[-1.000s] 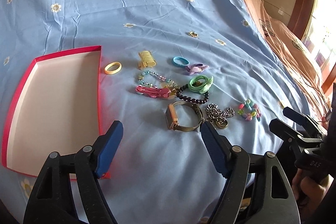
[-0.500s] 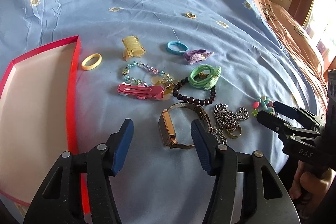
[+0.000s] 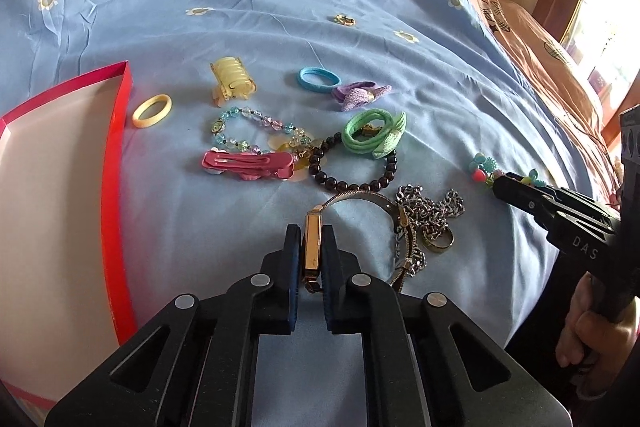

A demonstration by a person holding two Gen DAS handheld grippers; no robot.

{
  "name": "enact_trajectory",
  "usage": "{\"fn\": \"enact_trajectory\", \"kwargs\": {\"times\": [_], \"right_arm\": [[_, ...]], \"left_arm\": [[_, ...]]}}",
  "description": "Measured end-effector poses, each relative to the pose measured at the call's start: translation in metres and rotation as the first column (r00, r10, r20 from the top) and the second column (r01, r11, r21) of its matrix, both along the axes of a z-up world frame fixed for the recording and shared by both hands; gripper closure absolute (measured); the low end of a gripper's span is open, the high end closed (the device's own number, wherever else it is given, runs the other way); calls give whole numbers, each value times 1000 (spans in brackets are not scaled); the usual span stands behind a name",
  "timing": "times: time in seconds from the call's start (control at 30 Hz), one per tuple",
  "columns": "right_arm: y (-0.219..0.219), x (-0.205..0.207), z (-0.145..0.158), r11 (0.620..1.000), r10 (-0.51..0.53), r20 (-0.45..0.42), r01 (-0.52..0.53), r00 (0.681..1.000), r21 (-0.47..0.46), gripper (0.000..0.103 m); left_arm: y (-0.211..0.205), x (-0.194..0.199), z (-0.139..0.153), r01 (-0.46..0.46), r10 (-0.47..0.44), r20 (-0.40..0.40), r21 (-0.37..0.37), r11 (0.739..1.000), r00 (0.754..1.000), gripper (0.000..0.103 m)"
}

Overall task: Organize jewelry
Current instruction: 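Grasp the gold watch with the left tool while the right tool grasps the pastel bead bracelet, then carry the watch and bead bracelet into the red box and open both tools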

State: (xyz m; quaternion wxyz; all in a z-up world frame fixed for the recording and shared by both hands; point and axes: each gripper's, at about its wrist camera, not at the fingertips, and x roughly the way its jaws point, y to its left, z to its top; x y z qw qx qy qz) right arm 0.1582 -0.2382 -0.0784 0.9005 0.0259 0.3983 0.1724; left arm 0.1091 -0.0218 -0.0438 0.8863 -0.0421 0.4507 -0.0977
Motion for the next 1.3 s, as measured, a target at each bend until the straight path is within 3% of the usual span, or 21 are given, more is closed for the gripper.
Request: {"fn": "enact_trajectory", "kwargs": {"times": [0.33,0.63,0.87,1.1,1.3], "right_arm": [[28,-10,31,995,82,63,-85,995,44,88],[80,-19,51,974,211,90,-218,973,69,88],[141,-28,57,930,351,91,-359,932,81,88],[211,-41,60,861,496,92,-502,864,78,88],[254,-32,54,832,545,77,-550,835,74,88]], "left_arm": [[29,-20,31,-43,46,74,-45,998,996,96],[79,-39,44,-142,145,107,-42,989,984,96],[131,-53,44,-248,250,105,-35,968,962,96],[187,-65,40,-355,355,98,-18,935,930,96],[224,-57,30,-407,405,75,16,913,911,96]]}}
